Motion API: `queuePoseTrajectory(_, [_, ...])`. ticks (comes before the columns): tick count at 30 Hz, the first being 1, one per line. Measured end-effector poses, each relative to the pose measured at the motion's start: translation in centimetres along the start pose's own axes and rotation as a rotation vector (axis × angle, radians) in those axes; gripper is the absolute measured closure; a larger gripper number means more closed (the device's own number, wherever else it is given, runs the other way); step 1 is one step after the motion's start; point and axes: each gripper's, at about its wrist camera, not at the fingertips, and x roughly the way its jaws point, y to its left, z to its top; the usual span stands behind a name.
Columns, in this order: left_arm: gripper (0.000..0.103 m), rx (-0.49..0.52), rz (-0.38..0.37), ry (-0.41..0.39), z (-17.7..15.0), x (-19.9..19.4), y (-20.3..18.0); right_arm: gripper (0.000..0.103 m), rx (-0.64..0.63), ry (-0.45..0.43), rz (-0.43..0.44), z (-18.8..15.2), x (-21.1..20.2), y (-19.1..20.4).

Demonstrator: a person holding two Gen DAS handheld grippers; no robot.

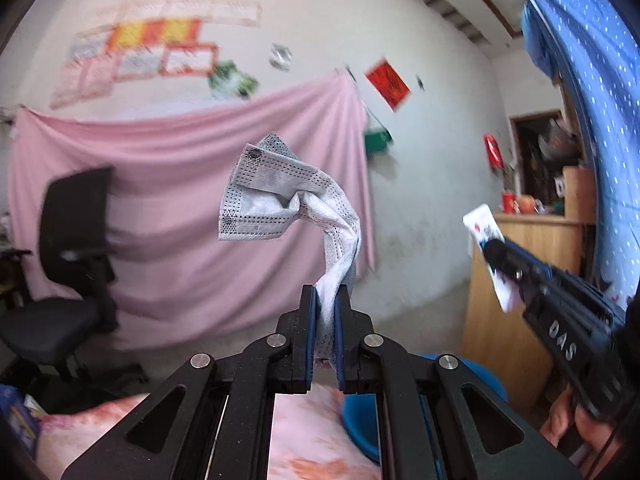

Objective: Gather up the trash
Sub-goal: 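Carry tube and mask over the blue bucket and open both tools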

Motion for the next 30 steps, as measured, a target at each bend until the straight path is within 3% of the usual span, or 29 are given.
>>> queuePoseTrajectory(10, [0.097, -0.12, -0.149, 0.356, -1.6, 9.0, -3.1, 0.076, 0.141, 0.244, -0.096, -2.8, 3.8, -6.0])
queuePoseTrajectory(18, [0.097, -0.157, -0.202, 0.489, -2.5, 12.4, -4.1, 0.075, 0.188, 0.383, -0.12, -5.8, 5.2, -8.4])
queuePoseTrajectory(23, [0.095, -0.213, -0.206, 0.554, -3.3, 13.5, -3.6, 0.074, 0.21, 0.426, -0.117, -6.6, 6.1, -9.2])
queuePoseTrajectory(26, [0.084, -0.234, -0.199, 0.581, -3.7, 14.0, -3.2, 0.073, 0.215, 0.443, -0.117, -6.8, 6.5, -9.4])
queuePoseTrajectory(28, [0.065, -0.259, -0.201, 0.586, -3.9, 14.0, -2.6, 0.072, 0.217, 0.451, -0.115, -7.0, 6.6, -9.4])
queuePoseTrajectory(30, [0.064, -0.278, -0.201, 0.584, -4.0, 14.0, -2.1, 0.071, 0.219, 0.456, -0.115, -7.0, 6.7, -9.5])
